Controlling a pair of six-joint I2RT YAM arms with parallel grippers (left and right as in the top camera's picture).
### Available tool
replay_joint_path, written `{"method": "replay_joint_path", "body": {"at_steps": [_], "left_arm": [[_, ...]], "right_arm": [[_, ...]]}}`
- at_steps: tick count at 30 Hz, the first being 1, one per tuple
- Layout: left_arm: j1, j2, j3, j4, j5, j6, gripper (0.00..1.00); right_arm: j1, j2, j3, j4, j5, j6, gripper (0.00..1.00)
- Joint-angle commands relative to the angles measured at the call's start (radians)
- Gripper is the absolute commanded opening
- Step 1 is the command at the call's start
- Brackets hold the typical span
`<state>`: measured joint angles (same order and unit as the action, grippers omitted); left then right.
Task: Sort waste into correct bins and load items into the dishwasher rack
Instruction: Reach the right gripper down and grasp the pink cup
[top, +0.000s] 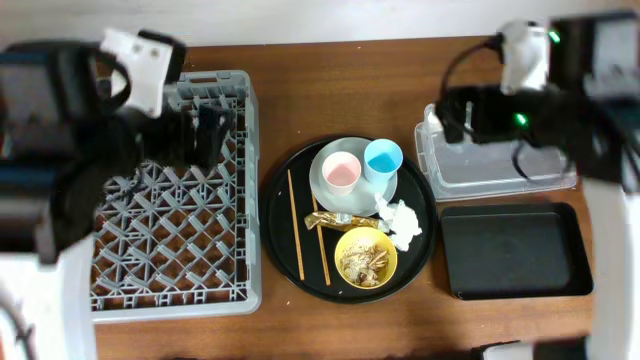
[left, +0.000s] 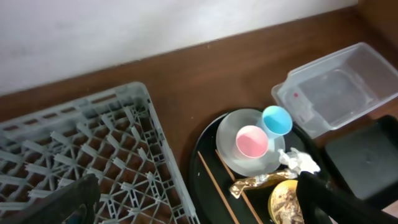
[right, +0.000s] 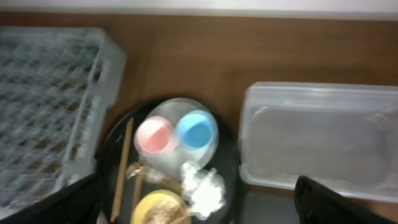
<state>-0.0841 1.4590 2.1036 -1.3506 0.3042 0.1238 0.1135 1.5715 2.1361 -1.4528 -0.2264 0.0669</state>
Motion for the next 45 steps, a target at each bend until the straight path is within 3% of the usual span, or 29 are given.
{"method": "replay_joint_path", "body": {"at_steps": [1,2,4,5,6,9,11,13,15,27,39,42,45], "left_arm": [[-0.001,0.103,0.031,-0.038,0.014,-0.002,0.89],[-0.001,0.137,0.031,-0.075,0.013,-0.012,0.74],[-0.001,0.192,0.031,-0.135,0.001,-0.029,0.64],[-0.001,0.222,0.031,-0.16,-0.013,-0.029,0.51],[-0.001,0.248,0.028,-0.174,-0.02,-0.029,0.45],[-0.001,0.31,0.014,-0.182,-0.032,-0.029,0.44],[0.0,0.346,-0.005,-0.188,-0.031,-0.029,0.44],[0.003,0.367,-0.03,-0.187,-0.035,-0.029,0.59],[0.021,0.375,-0.066,-0.17,-0.042,-0.037,0.63],[0.046,0.375,-0.124,-0.084,-0.042,-0.087,0.64],[0.046,0.375,-0.125,-0.056,-0.041,-0.087,0.64],[0.046,0.375,-0.125,-0.055,-0.042,-0.087,0.64],[0.046,0.375,-0.125,-0.047,-0.041,-0.087,0.51]], "right_arm": [[0.004,0.117,0.064,-0.032,-0.209,0.004,0.79],[0.022,0.143,0.058,-0.042,-0.202,0.001,0.75],[0.079,0.174,0.046,-0.041,-0.145,-0.004,0.7],[0.114,0.185,0.042,-0.035,-0.109,-0.004,0.67],[0.15,0.195,0.04,-0.028,-0.075,-0.004,0.66],[0.245,0.226,0.04,-0.013,-0.012,-0.004,0.63],[0.31,0.259,0.04,-0.016,0.014,-0.003,0.53],[0.36,0.294,0.027,-0.014,0.014,-0.003,0.47],[0.409,0.338,-0.012,-0.002,0.021,-0.003,0.47],[0.476,0.414,-0.396,0.35,0.067,-0.004,0.43],[0.476,0.414,-0.546,0.568,0.187,-0.004,0.36],[0.476,0.414,-0.561,0.58,0.194,-0.004,0.3],[0.476,0.413,-0.56,0.58,0.163,-0.003,0.22]]}}
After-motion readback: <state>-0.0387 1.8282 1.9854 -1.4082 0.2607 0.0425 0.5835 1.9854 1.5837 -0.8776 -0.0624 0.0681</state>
